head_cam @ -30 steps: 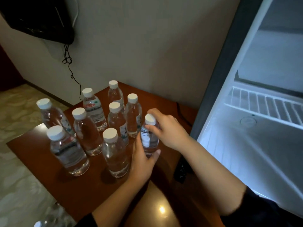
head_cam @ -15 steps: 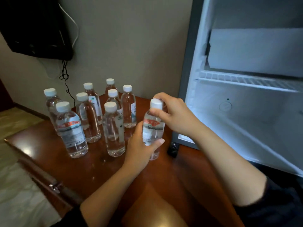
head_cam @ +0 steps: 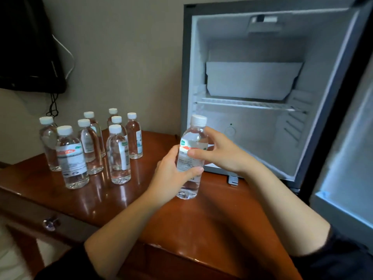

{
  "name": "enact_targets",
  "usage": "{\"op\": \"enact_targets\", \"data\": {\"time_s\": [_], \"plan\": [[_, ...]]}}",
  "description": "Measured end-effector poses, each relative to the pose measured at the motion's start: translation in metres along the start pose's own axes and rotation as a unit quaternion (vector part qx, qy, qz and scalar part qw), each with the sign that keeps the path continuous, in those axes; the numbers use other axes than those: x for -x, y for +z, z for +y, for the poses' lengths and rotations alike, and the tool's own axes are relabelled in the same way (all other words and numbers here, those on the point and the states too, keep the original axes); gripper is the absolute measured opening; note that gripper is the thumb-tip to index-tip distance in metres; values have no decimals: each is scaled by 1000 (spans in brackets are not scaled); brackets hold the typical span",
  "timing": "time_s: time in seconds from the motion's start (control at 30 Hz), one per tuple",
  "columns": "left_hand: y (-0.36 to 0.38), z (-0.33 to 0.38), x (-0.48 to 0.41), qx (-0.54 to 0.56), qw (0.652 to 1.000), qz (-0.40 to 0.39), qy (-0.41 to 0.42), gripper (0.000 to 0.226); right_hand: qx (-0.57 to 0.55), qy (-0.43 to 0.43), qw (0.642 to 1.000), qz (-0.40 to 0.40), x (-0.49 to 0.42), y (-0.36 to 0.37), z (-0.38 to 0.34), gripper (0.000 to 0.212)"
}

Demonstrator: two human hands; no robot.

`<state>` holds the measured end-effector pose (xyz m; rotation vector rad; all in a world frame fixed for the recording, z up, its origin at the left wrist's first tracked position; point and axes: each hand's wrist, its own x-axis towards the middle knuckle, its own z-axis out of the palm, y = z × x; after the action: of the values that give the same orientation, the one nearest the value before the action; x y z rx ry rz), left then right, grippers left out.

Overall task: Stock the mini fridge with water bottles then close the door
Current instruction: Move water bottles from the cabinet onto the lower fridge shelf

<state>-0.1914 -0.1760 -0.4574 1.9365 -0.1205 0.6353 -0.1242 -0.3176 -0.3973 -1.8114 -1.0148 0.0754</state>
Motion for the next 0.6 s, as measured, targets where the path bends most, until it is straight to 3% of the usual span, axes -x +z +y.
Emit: {"op": "enact_targets", "data": {"time_s": [0.33, 0.6], "plan": [[44, 6, -37, -3, 995, -96, -12, 44, 54, 51, 995, 66, 11, -43, 19, 38], [85, -22, -98, -33, 997, -42, -54, 48, 136, 117, 973, 146, -40, -64, 61, 54]]}}
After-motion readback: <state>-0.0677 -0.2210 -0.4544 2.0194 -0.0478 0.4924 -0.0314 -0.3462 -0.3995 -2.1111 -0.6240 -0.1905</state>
